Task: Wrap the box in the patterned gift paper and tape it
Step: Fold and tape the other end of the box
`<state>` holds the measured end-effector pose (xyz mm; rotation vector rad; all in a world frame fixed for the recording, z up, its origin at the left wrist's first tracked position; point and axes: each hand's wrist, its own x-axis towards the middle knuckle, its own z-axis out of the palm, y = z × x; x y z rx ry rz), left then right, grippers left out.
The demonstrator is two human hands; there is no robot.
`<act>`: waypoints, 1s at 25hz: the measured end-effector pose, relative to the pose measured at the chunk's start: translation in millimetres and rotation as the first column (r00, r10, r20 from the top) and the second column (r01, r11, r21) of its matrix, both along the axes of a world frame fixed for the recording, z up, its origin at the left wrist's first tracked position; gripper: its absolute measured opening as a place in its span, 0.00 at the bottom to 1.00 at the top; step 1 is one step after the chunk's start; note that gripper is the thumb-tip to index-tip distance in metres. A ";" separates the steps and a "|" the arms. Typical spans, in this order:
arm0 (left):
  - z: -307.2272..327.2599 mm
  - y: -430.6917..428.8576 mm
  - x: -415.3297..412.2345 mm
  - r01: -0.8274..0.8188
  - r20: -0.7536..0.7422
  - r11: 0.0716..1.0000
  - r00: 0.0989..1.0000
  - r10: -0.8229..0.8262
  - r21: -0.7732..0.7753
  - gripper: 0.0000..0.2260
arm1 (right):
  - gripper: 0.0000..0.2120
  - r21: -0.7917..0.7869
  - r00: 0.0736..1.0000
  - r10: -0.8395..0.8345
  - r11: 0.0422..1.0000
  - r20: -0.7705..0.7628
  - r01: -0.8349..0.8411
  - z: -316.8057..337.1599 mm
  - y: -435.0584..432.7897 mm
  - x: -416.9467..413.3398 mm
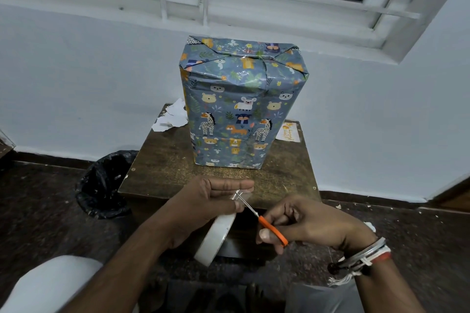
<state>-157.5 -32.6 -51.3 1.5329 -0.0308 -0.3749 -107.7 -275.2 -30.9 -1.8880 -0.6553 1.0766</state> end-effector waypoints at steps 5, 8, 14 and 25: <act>0.1 1.6 -0.3 0.015 0.007 1.000 1.000 -0.015 0.013 0.20 | 0.09 0.008 0.999 0.011 1.000 0.036 -0.011 1.6 -0.8 0.9; 0.7 1.9 -0.3 0.018 -0.002 1.000 1.000 -0.018 0.006 0.20 | 0.10 0.010 0.998 0.018 1.000 0.055 -0.019 1.8 -1.5 1.4; 0.5 1.3 -1.1 0.026 0.016 0.999 1.000 -0.026 0.022 0.21 | 0.11 0.006 0.998 0.013 1.000 0.054 -0.014 0.9 -4.1 1.0; -2.8 7.1 2.0 0.019 0.030 0.999 0.999 -0.020 0.037 0.25 | 0.12 -0.040 0.996 0.004 0.999 0.084 0.000 -2.3 -4.7 2.3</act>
